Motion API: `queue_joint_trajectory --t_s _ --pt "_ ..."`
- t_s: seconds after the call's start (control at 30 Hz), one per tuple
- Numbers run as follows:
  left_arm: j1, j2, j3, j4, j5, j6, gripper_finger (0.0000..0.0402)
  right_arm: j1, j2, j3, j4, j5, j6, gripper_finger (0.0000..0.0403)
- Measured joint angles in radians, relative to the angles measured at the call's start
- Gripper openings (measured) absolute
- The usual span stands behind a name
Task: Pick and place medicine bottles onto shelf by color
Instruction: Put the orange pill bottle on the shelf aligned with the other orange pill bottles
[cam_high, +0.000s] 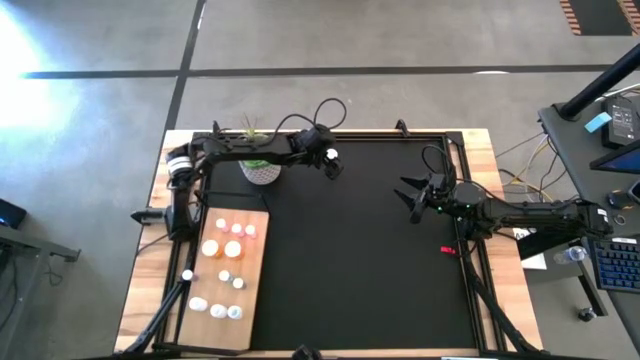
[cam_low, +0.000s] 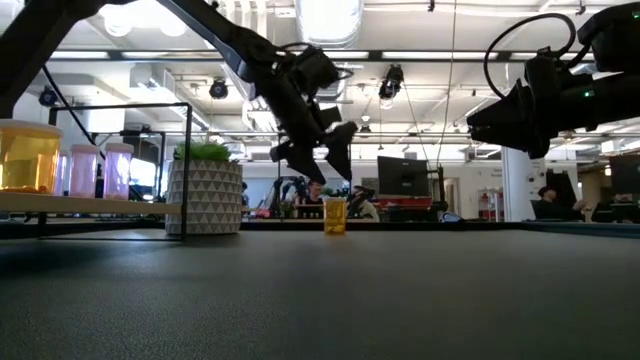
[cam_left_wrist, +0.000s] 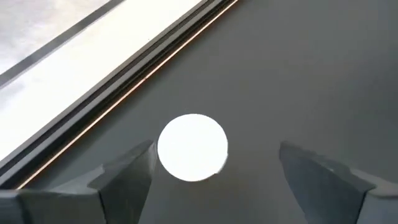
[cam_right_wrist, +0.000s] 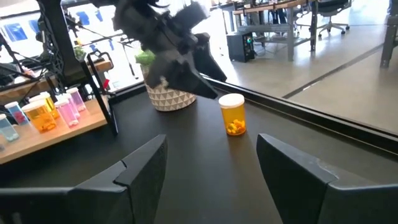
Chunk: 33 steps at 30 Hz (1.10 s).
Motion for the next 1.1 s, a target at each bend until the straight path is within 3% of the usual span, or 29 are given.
queue_joint_trajectory --t_s 0.4,0.67,1.1 --pt "0.016 0.111 0.067 -0.026 -0.046 -0.036 0.0326 0.0 0.0 0.0 0.0 0.0 0.0 0.0237" --pt "0.022 0.121 0.08 -0.057 -0.045 -0.069 0.0321 0.0 0.0 0.0 0.0 0.0 0.0 0.0237" --pt "0.018 0.117 0.08 -0.058 -0.015 -0.071 0.0187 0.0 0.0 -0.001 0.0 0.0 0.0 0.0237"
